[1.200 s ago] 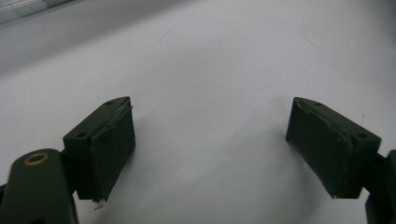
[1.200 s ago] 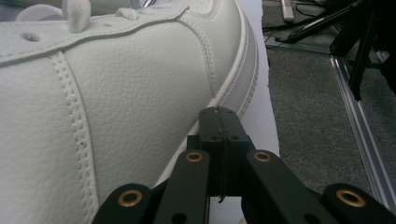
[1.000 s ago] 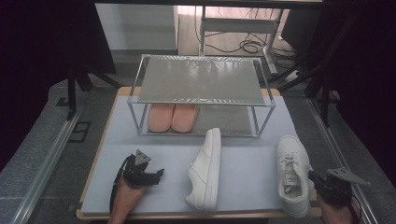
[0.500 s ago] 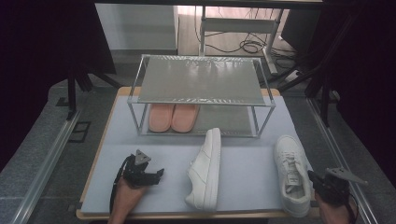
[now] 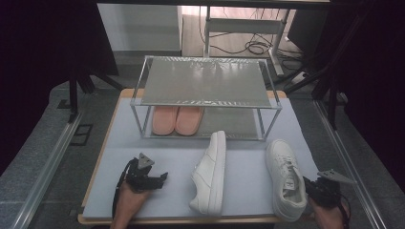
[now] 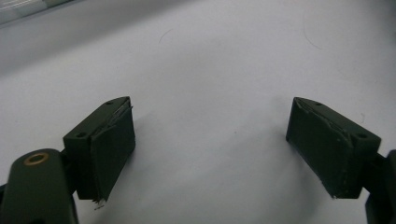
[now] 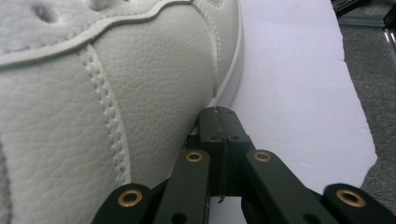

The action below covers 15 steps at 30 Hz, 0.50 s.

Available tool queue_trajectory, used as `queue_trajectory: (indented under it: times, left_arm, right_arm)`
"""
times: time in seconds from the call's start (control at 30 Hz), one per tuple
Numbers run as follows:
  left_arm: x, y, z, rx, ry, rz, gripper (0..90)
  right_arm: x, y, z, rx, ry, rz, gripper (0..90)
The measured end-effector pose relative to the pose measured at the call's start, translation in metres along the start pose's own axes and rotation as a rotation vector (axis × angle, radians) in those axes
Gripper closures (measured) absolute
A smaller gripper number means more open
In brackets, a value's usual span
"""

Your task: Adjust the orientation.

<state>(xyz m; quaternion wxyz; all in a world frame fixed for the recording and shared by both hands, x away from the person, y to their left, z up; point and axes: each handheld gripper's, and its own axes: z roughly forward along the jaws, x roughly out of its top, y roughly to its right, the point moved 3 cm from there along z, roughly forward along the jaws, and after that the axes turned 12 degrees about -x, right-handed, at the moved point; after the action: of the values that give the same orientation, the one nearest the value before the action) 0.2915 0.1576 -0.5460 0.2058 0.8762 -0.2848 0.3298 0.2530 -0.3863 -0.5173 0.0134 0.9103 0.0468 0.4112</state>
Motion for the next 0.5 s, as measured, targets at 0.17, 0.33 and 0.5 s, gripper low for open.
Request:
queue_trajectory:
  times: [0.17, 0.33, 0.5]
  left_arm:
    - [0.0, 0.0, 0.0, 0.0, 0.0, 0.0, 15.4]
    - [0.0, 0.0, 0.0, 0.001, 0.0, 0.0, 15.4]
    - [0.0, 0.0, 0.0, 0.001, 0.0, 0.0, 15.4]
  right_arm:
    - [0.0, 0.002, 0.001, 0.016, -0.001, 0.004, 89.8]
    - [0.001, 0.005, -0.002, -0.005, 0.013, 0.006, 87.7]
    - [0.008, 0.009, -0.014, -0.015, 0.045, 0.011, 87.0]
